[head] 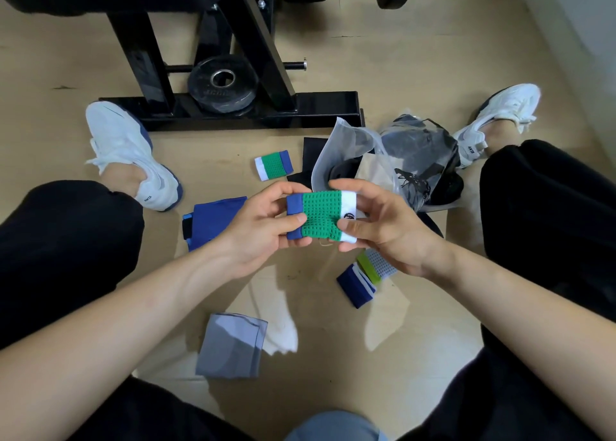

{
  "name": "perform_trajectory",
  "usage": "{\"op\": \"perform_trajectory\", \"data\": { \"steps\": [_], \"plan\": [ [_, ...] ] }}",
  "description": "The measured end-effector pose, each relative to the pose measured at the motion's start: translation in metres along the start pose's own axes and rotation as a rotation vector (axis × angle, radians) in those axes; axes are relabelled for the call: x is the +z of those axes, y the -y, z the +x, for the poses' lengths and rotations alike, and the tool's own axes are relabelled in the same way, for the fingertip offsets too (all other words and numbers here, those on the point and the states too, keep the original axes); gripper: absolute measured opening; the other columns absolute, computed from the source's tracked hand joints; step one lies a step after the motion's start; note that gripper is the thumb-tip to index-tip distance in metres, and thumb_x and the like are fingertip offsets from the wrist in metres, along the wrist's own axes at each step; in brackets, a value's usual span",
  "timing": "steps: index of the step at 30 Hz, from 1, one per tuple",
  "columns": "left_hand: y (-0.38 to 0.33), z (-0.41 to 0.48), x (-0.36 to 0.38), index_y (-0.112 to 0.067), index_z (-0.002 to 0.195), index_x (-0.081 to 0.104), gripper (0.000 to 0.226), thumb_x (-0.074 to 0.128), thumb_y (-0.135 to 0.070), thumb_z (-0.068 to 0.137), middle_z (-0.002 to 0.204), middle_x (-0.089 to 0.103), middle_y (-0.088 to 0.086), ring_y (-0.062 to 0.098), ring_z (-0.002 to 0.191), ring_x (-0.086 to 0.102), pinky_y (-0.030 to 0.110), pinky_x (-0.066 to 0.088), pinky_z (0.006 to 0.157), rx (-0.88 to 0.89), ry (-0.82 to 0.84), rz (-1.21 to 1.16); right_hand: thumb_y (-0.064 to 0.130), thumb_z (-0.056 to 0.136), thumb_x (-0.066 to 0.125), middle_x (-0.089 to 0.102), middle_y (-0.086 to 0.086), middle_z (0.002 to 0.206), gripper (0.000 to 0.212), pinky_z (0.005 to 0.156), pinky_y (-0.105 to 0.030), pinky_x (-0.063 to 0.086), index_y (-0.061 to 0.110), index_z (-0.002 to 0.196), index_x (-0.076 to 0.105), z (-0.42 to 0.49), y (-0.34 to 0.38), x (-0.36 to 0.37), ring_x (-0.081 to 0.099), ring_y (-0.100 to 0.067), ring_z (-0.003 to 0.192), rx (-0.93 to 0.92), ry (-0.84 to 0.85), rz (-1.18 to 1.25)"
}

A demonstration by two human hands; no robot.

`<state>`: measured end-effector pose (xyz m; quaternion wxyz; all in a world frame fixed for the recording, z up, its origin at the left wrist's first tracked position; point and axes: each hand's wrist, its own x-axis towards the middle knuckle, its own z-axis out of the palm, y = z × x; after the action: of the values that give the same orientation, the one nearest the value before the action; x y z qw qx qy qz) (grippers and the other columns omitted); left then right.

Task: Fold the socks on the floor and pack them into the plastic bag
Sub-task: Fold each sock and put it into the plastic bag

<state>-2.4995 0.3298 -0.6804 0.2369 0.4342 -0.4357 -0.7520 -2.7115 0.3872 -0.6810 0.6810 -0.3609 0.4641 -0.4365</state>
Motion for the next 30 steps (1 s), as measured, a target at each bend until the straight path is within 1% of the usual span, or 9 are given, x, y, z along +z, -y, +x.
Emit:
{"op": "perform_trajectory", "data": {
  "steps": [4, 7, 11, 14, 16, 20, 22, 26, 30],
  "plan": [
    [-0.0021, 0.0007, -0.0028, -0.012, 0.102, 0.064, 0.033, 0.045, 0.014, 0.095, 0.117, 0.065, 0.019, 0.027, 0.098, 0.069, 0.030, 0.058, 0.069, -0.033, 0.030, -0.086, -0.009, 0.090, 0.059, 0.069, -0.014, 0.113, 0.033, 0.068, -0.029, 0.062, 0.003, 0.121, 0.061, -0.0006, 0.0029, -0.0013, 0.071, -0.033, 0.098, -0.028, 0.018, 0.015],
    [-0.0057, 0.0012, -0.0047, -0.012, 0.088, 0.070, 0.026, 0.045, -0.006, 0.081, 0.110, 0.069, 0.019, 0.031, 0.094, 0.068, 0.035, 0.059, 0.070, -0.082, 0.060, -0.182, -0.008, 0.090, 0.061, 0.068, -0.015, 0.112, 0.023, 0.077, -0.030, 0.061, 0.001, 0.110, 0.065, -0.0006, 0.0040, -0.0028, 0.071, -0.031, 0.098, -0.036, 0.004, -0.004],
    [-0.0071, 0.0013, -0.0008, -0.008, 0.079, 0.064, 0.024, 0.068, -0.029, 0.089, 0.107, 0.070, 0.018, 0.031, 0.094, 0.072, 0.037, 0.059, 0.070, -0.048, -0.031, -0.041, -0.013, 0.088, 0.061, 0.065, -0.020, 0.122, 0.021, 0.085, -0.038, 0.061, -0.003, 0.106, 0.067, -0.0007, 0.0029, -0.0034, 0.068, -0.035, 0.106, -0.060, 0.021, -0.093],
    [-0.0019, 0.0010, 0.0021, -0.004, 0.087, 0.059, 0.024, 0.071, -0.025, 0.091, 0.096, 0.069, 0.017, 0.030, 0.096, 0.073, 0.035, 0.059, 0.072, 0.005, -0.104, 0.139, -0.016, 0.086, 0.063, 0.062, -0.017, 0.125, 0.021, 0.079, -0.032, 0.060, -0.003, 0.101, 0.071, -0.0027, 0.0043, -0.0012, 0.067, -0.029, 0.106, -0.099, 0.030, -0.215],
    [-0.0002, 0.0008, 0.0005, -0.005, 0.099, 0.063, 0.019, 0.072, -0.018, 0.091, 0.102, 0.072, 0.016, 0.027, 0.100, 0.073, 0.035, 0.060, 0.076, -0.008, -0.096, 0.191, -0.015, 0.085, 0.065, 0.063, -0.012, 0.123, 0.020, 0.076, -0.025, 0.057, -0.001, 0.096, 0.075, -0.0036, 0.0037, -0.0013, 0.067, -0.021, 0.103, -0.145, 0.025, -0.330],
    [-0.0029, -0.0004, -0.0010, -0.008, 0.117, 0.069, 0.030, 0.074, -0.014, 0.088, 0.108, 0.075, 0.012, 0.022, 0.102, 0.073, 0.034, 0.061, 0.084, -0.052, -0.007, 0.310, -0.008, 0.084, 0.069, 0.065, -0.004, 0.122, 0.018, 0.093, -0.050, 0.054, 0.006, 0.091, 0.079, -0.0028, -0.0008, -0.0050, 0.064, -0.023, 0.109, -0.200, 0.024, -0.503],
    [-0.0036, -0.0015, -0.0002, -0.008, 0.115, 0.071, 0.030, 0.076, -0.009, 0.086, 0.105, 0.077, 0.008, 0.017, 0.097, 0.073, 0.027, 0.060, 0.080, -0.016, -0.006, 0.354, -0.003, 0.083, 0.071, 0.065, -0.003, 0.121, 0.015, 0.096, -0.053, 0.051, 0.009, 0.090, 0.077, -0.0025, -0.0012, -0.0057, 0.064, -0.021, 0.111, -0.177, 0.017, -0.502],
    [-0.0020, -0.0026, 0.0002, -0.014, 0.108, 0.073, 0.028, 0.079, -0.004, 0.083, 0.101, 0.078, 0.001, 0.012, 0.094, 0.073, 0.023, 0.058, 0.080, 0.105, 0.003, 0.425, 0.013, 0.085, 0.076, 0.063, -0.010, 0.118, 0.026, 0.086, -0.060, 0.054, 0.007, 0.105, 0.061, -0.0013, -0.0015, -0.0051, 0.063, -0.038, 0.106, -0.149, -0.027, -0.381],
    [0.0008, -0.0048, -0.0013, -0.018, 0.104, 0.073, 0.029, 0.083, -0.006, 0.080, 0.098, 0.076, -0.005, 0.012, 0.094, 0.072, 0.030, 0.059, 0.084, 0.261, 0.003, 0.602, 0.002, 0.084, 0.076, 0.070, -0.008, 0.104, 0.030, 0.084, -0.040, 0.056, 0.006, 0.111, 0.066, -0.0028, -0.0010, -0.0030, 0.065, -0.035, 0.096, -0.156, 0.043, -0.488]
  ]
}}
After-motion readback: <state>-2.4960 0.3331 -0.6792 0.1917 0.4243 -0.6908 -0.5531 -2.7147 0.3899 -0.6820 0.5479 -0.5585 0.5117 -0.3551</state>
